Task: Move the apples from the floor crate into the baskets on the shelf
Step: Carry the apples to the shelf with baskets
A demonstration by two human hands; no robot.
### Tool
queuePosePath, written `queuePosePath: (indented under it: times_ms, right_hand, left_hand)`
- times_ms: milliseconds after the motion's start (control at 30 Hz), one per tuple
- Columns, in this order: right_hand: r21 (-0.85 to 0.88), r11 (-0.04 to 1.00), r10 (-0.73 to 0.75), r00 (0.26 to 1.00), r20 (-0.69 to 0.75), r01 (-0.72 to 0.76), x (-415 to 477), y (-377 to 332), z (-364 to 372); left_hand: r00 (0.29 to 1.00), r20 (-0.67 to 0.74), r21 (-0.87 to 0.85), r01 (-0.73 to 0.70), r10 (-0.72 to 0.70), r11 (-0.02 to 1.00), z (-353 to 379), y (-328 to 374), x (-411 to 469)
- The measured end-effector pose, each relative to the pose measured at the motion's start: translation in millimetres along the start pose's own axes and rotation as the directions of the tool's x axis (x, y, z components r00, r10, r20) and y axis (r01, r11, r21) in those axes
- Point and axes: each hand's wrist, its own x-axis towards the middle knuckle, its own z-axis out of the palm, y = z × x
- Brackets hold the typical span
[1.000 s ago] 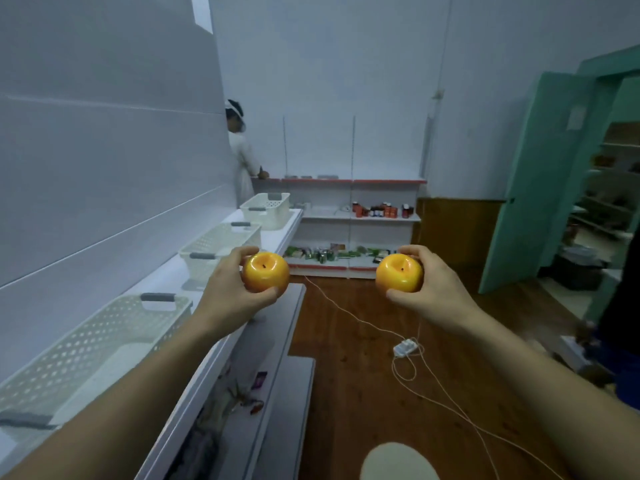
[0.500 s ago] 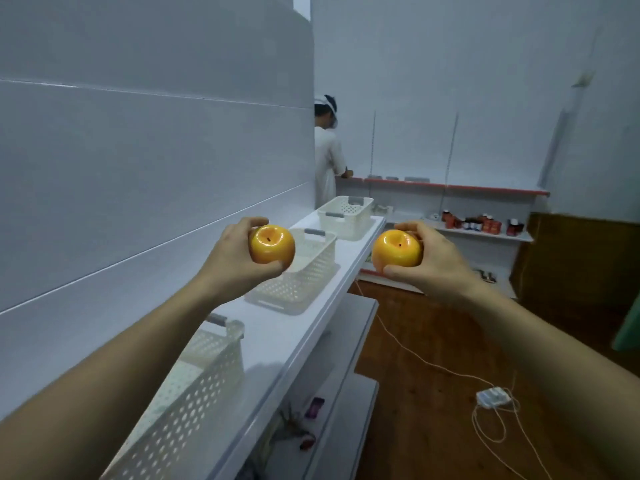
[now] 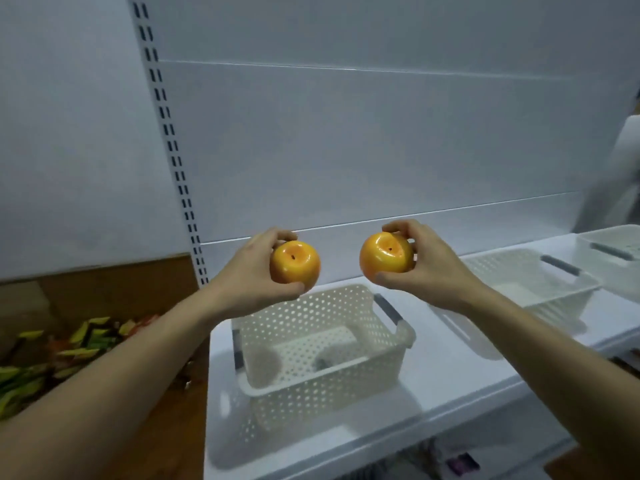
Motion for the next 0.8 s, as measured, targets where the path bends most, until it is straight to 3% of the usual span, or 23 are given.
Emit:
queuePosePath:
  times_ms: [133,400,633,800]
  right_hand:
    - [0.023,0.994,-0.112,0.984,0.141,0.11,17.4,-10.4,31.4]
    - [0.009,0.983,-0.172,0.909,0.379,0.182,19.3,-8.7,74.7]
    - [-0.161,0.954,-0.132,0.836,0.533,0.253,18.1,-14.9,94.1]
    - [-0.253,0.937,-0.065,0.833,0.549,0.24,14.7,-12.2,103.4]
  left_hand:
    - [0.996,-0.007,0.118,0.094,-0.094,0.988,-17.0,-2.9,-33.4]
    - [0.971,0.092,0.459,0.157,-0.223,0.874,5.3,-2.1,-59.7]
    - [0.926,0.133,0.646,0.188,-0.352,0.74,20.4,-4.4,-54.1]
    - [0.913,0.16,0.666,0.182,-0.377,0.724,25.3,-7.3,-50.2]
